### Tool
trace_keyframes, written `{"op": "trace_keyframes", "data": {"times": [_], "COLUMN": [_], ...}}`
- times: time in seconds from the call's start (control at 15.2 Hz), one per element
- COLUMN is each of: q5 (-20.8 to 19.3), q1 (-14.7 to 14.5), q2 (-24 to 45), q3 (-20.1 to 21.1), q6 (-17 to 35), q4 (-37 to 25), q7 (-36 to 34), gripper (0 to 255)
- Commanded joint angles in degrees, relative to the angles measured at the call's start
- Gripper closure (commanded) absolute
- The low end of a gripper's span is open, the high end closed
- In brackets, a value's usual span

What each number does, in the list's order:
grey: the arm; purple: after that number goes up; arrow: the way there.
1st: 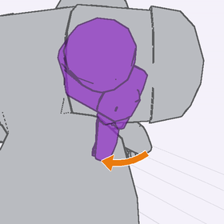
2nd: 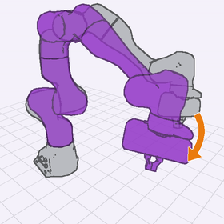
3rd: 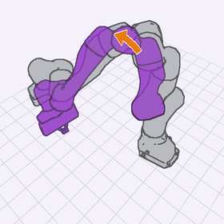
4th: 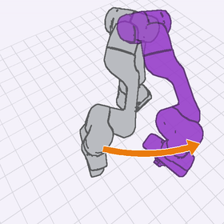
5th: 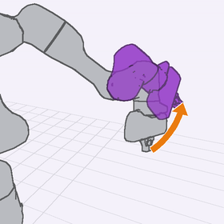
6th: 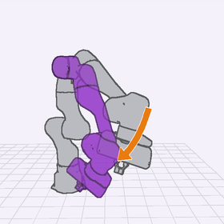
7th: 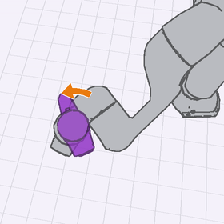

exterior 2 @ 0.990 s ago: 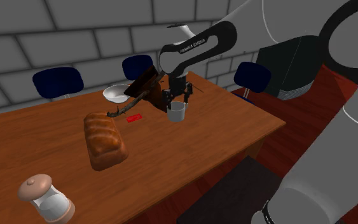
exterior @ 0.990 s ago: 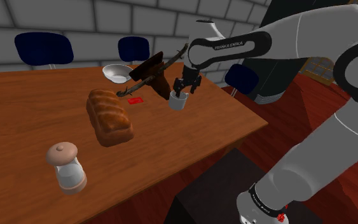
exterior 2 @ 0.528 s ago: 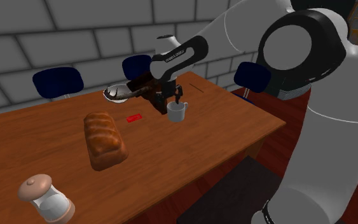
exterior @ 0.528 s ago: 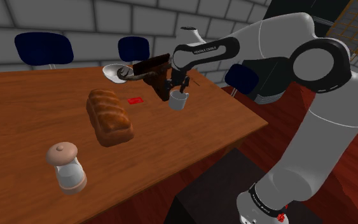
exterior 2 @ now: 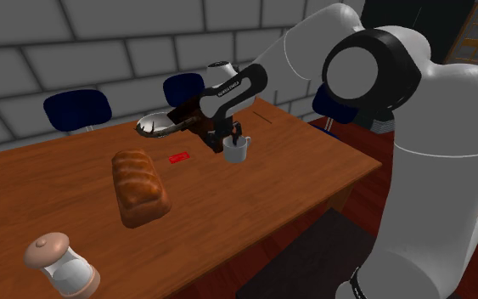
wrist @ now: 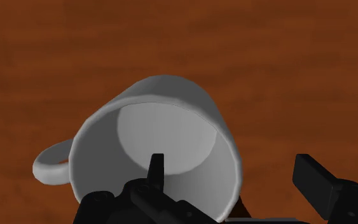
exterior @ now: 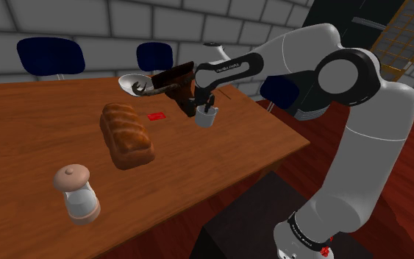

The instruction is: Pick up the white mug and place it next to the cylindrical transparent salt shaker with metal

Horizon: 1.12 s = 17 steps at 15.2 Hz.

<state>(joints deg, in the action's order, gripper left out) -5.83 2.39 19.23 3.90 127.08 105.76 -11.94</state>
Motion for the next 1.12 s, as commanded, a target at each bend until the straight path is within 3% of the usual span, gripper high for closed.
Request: {"op": "trace_keyframes", "data": {"times": [0.0,0.46,0.53,1.06], "q5": [-0.12,-0.12,-0.12,-0.12], "q1": [-0.03,-0.03,-0.03,-0.03], "q2": [0.49,0.49,0.49,0.48], "q3": [-0.03,-0.04,-0.04,-0.03], "q6": [1.21,1.2,1.2,1.2], "q4": [0.7,0.7,0.7,0.7], "q7": [-0.14,-0.14,-0.14,-0.15], "gripper": [0,0,255,255]}}
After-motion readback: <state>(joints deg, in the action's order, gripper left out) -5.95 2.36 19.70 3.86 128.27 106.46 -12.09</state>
